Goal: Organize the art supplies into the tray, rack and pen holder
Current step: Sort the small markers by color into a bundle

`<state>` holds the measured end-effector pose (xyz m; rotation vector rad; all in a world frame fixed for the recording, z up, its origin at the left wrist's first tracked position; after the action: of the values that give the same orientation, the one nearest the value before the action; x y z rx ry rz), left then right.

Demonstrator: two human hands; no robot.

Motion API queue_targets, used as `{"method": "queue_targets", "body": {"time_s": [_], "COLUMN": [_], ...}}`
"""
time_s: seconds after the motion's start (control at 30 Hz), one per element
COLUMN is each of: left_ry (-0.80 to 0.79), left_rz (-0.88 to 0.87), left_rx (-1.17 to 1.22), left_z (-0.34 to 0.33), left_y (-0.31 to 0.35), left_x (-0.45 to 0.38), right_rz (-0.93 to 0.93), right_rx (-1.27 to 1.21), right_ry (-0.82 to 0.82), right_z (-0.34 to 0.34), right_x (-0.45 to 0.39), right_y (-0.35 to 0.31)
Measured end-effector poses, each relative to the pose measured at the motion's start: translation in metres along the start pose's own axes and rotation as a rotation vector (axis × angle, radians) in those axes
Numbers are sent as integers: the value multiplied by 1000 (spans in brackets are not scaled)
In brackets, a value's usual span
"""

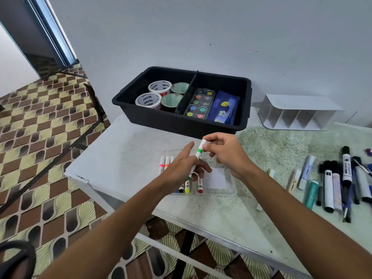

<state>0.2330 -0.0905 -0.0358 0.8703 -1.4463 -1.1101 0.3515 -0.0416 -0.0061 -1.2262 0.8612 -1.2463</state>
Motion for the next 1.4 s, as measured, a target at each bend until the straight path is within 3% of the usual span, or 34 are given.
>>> {"method": "queue_targets", "body": {"time_s": [0.17,0.27,0.37,0.43,0.57,0.73,0.87,1.1,1.4], "left_ry": [-66,43,221,236,66,-163,-221,-275,-300], "left_rz": [-25,-64,-256,-448,-696,-821,-858,-834,-913], "left_rx": [-60,-180,-428,-623,-968,-1246,-1328,-1316,-1381], "left_z": [-12,-9,6,10,10,0,-3,-1,-4], "left_y": [7,10,21,27,18,0,-11,-20,-8], "left_x": [-3,-7,-7,-4,0,10,14,9,4], "right_rz": [-68,-64,-61,-69,-32,27,25,190,318], "right_rx": [-136,-117,69,161,294,429,418,526,428], "right_ry": [8,97,111,56,18,-52,-89,-55,9], "right_z": [8,19,21,13,1,-5,-4,1,18], "right_x": [-2,-6,-7,-8,-15,-19,-19,-13,3], "right_y": [9,11,15,22,29,32,37,34,30]}}
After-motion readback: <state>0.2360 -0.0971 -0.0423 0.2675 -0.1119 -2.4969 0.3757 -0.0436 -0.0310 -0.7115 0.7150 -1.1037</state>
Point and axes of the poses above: each hand's wrist, its own x-axis away from the middle knuckle, its own z-axis out of the back of the hand, y = z × x, the point moved 7 cm from there along -x, towards the middle knuckle
